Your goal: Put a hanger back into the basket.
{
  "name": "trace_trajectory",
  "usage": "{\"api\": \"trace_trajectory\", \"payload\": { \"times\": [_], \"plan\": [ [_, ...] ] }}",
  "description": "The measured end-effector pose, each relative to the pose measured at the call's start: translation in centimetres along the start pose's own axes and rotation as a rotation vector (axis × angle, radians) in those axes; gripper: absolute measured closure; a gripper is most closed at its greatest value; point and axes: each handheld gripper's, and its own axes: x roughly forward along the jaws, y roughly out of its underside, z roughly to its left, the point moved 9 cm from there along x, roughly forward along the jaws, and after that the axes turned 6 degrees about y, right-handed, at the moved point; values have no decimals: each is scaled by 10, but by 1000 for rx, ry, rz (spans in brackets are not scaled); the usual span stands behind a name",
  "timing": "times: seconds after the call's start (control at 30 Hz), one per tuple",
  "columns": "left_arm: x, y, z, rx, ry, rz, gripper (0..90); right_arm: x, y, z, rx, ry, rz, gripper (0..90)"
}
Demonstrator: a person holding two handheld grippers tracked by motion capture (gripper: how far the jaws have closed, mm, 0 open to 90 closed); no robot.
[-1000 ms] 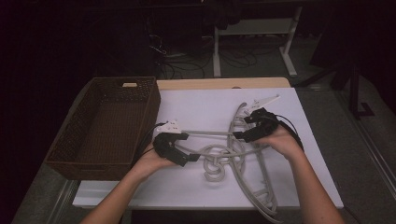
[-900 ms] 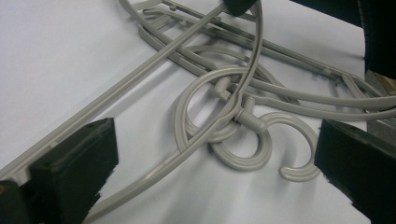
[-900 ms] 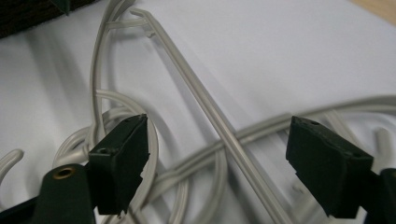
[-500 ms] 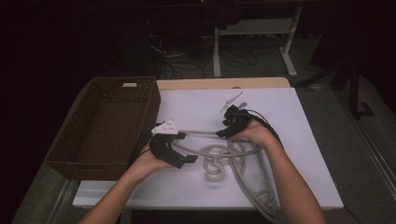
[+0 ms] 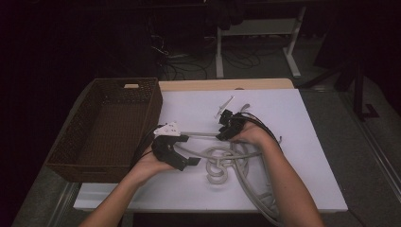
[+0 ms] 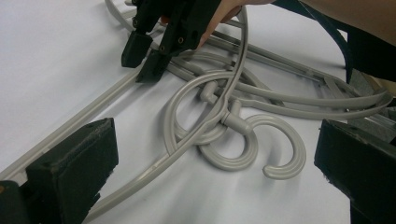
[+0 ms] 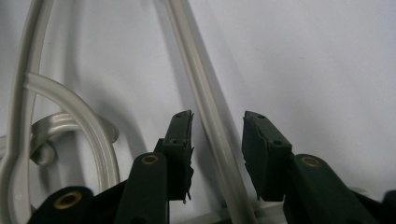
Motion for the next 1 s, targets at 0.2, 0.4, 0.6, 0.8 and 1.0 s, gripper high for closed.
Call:
{"api": "trace_trajectory", "payload": {
  "times": [0.2,0.4,0.6,0.8,1.0],
  "plan": [
    [0,0,1,-1,2,-2,0,3,1,0,-27,-3,27,712],
    [1,1,1,-4,5,2,0,4,3,-1,-31,-8,31,722],
    [2,1,1,-5,5,3,0,1,6,-3,-29,-10,38,780],
    [2,2,1,-6,6,5,0,-1,8,-7,-9,-13,36,794],
    [1,2,1,-9,4,4,0,-3,9,-6,27,-34,45,799]
  ]
}}
